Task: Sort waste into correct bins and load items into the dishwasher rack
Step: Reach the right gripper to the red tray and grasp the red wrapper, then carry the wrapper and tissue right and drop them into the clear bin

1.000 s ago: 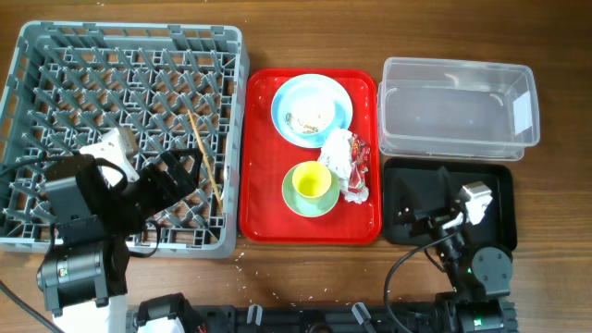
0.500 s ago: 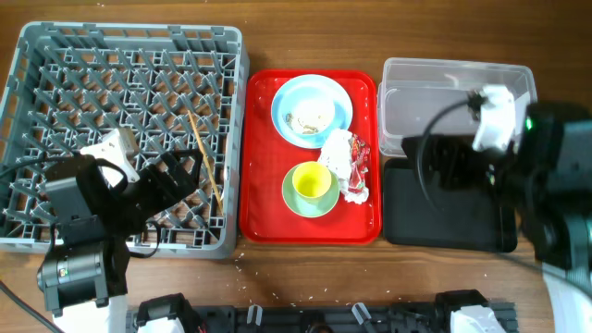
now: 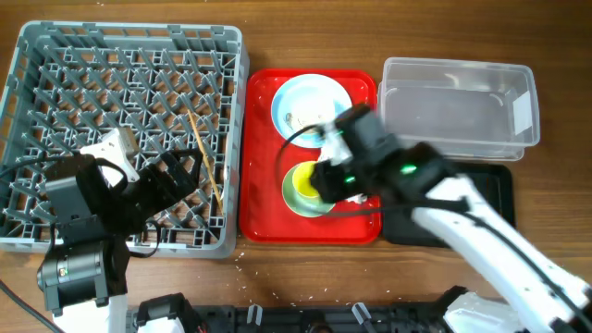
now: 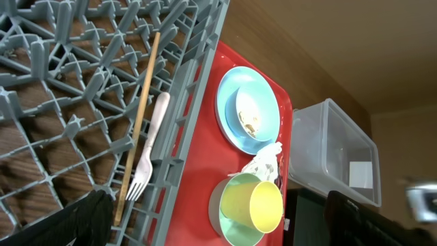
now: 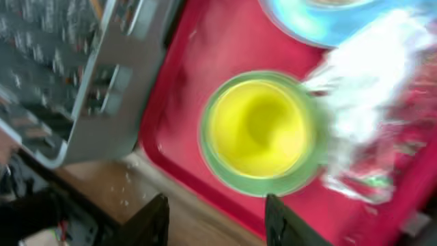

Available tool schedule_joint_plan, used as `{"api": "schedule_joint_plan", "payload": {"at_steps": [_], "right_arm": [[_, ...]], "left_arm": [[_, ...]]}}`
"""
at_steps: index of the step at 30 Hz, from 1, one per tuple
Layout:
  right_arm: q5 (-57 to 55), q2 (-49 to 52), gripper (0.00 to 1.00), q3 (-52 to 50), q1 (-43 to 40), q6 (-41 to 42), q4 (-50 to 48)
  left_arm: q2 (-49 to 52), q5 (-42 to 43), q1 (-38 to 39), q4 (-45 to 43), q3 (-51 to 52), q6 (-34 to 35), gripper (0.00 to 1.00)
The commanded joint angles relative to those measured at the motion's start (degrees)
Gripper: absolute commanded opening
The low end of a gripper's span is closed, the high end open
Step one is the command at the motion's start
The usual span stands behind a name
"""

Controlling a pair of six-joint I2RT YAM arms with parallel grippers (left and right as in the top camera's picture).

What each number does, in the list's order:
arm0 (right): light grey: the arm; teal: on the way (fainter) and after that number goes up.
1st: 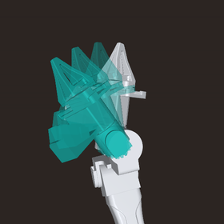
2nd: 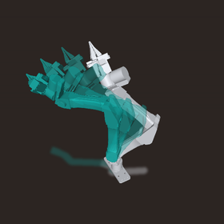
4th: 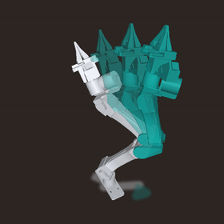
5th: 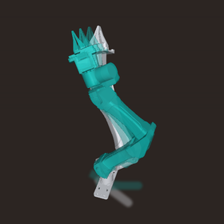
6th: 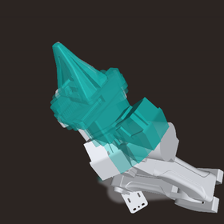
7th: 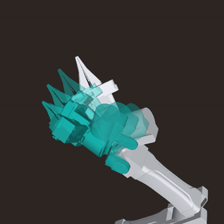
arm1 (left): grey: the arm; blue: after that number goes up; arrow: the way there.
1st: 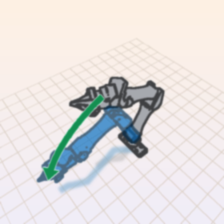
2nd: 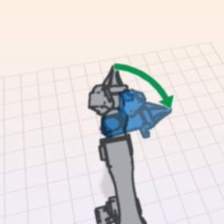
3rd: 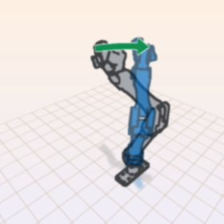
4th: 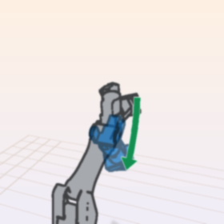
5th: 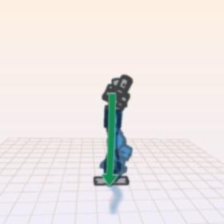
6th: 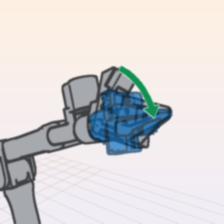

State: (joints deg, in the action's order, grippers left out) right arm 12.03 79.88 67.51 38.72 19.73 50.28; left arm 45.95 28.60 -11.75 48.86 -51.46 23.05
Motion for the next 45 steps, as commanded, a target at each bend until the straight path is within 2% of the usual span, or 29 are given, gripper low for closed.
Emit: {"api": "schedule_joint_plan", "payload": {"at_steps": [1,4,6,9,12,16,24,29,31,33,34,37,40,42,45], "right_arm": [[-7.5,4.9,0.46,-1.2,7.9,1.2,-4.4],[-15.5,8.8,0.46,-1.2,11.6,1.9,-6.6],[-16.3,8.7,0.46,-1.2,11.5,2.6,-7.7],[-23.9,4.4,0.47,-1.0,8.0,9.1,-6.1],[-23.1,1.1,0.46,-1.0,-0.1,12.3,-2.0],[-20.4,5.5,0.47,-4.2,-8.9,11.8,-2.0],[-18.9,16.4,0.47,-5.4,-10.6,12.4,-9.0],[-18.0,19.6,0.45,-5.4,-10.6,13.5,-9.5],[-18.0,20.0,0.37,-5.4,-10.6,13.4,-9.5],[-17.4,19.8,0.13,-5.3,-10.6,13.2,-9.5],[-16.7,19.2,0.07,-4.9,-10.6,13.1,-9.0],[-16.5,16.2,0.04,-1.2,-10.6,10.2,-5.7],[-16.8,8.2,0.04,6.3,-10.6,8.7,-1.2],[-23.8,3.1,0.04,6.7,-10.7,9.2,-0.6],[-36.2,2.5,0.04,6.4,-11.6,12.0,-0.1]], "left_arm": [[0.0,0.3,-0.4,-0.2,0.0,-0.3,1.0],[0.0,0.3,-0.4,-0.2,0.0,-0.3,1.0],[0.0,0.3,-0.4,-0.2,0.0,-0.3,1.0],[0.0,0.3,-0.4,-0.2,0.0,-0.3,1.0],[0.0,0.3,-0.4,-0.2,0.0,-0.3,1.0],[0.0,0.3,-0.4,-0.2,0.0,-0.3,1.0],[0.0,0.3,-0.4,-0.2,0.0,-0.3,1.0],[0.0,0.3,-0.4,-0.2,0.0,-0.3,1.0],[0.0,0.3,-0.4,-0.2,0.0,-0.3,1.0],[0.0,0.3,-0.4,-0.2,0.0,-0.3,1.0],[0.0,0.3,-0.4,-0.2,0.0,-0.3,1.0],[0.0,0.3,-0.4,-0.2,0.0,-0.3,1.0],[0.0,0.3,-0.4,-0.2,0.0,-0.3,1.0],[0.0,0.3,-0.4,-0.2,0.0,-0.3,1.0],[0.0,0.3,-0.4,-0.2,0.0,-0.3,1.0]]}}
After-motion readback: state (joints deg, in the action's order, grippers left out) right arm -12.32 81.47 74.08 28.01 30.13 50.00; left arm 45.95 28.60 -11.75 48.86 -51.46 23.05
